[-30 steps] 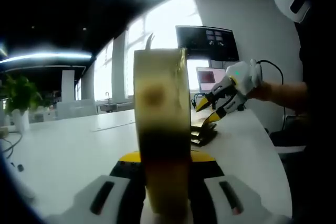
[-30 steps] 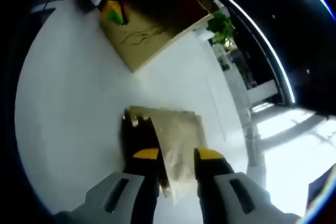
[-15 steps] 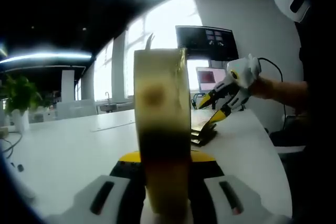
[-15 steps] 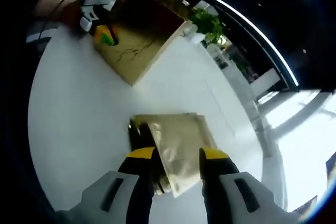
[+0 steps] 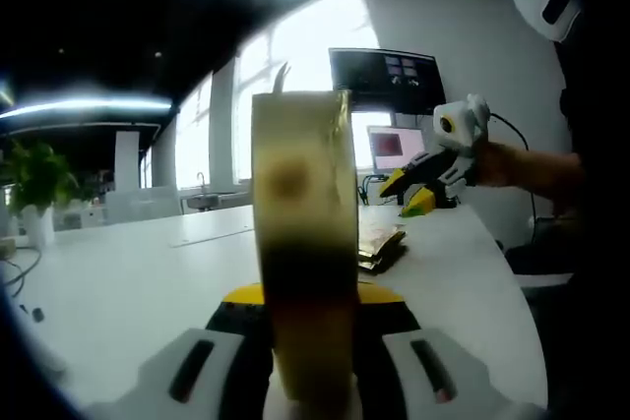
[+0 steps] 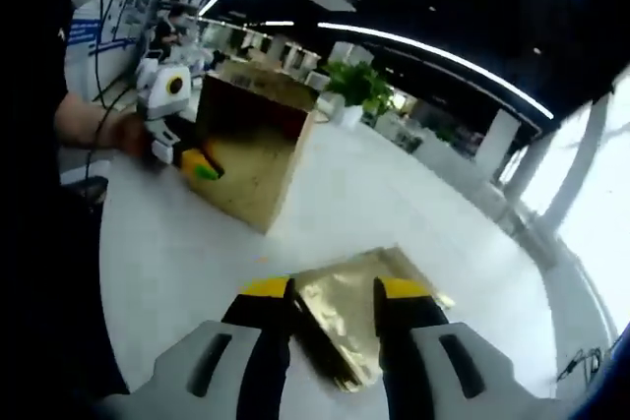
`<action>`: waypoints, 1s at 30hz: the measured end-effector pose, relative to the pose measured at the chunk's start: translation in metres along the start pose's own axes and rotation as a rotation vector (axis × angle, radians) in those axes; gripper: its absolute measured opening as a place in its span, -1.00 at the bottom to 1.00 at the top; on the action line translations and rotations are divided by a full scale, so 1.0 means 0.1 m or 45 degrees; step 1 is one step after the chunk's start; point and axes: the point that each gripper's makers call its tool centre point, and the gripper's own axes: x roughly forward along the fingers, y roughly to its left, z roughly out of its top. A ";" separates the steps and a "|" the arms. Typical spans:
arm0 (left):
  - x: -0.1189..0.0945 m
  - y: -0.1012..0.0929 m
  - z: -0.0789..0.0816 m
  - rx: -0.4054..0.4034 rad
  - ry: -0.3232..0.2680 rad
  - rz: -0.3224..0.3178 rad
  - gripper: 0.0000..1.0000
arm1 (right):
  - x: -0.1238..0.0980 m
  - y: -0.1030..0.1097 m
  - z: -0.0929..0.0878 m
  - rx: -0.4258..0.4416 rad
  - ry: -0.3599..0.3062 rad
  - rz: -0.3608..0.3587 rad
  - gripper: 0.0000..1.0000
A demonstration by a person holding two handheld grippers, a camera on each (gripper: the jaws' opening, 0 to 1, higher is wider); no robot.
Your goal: Extract single mask from mask box in order stack masks on table
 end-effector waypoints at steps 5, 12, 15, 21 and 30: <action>0.00 0.00 0.00 -0.001 0.000 -0.001 -0.36 | -0.05 -0.08 0.12 0.118 -0.121 -0.015 -0.44; 0.00 -0.01 0.00 0.004 0.001 -0.003 -0.36 | -0.09 -0.09 0.20 0.188 -0.222 -0.014 -0.41; 0.01 -0.01 0.00 0.004 0.001 -0.005 -0.36 | -0.10 -0.08 0.24 0.209 -0.263 -0.014 -0.40; 0.01 -0.01 0.00 0.003 0.002 -0.007 -0.36 | -0.16 -0.09 0.41 0.332 -0.424 0.010 -0.41; 0.01 -0.01 0.00 0.003 0.002 -0.007 -0.36 | -0.15 -0.06 0.48 0.357 -0.471 0.017 -0.45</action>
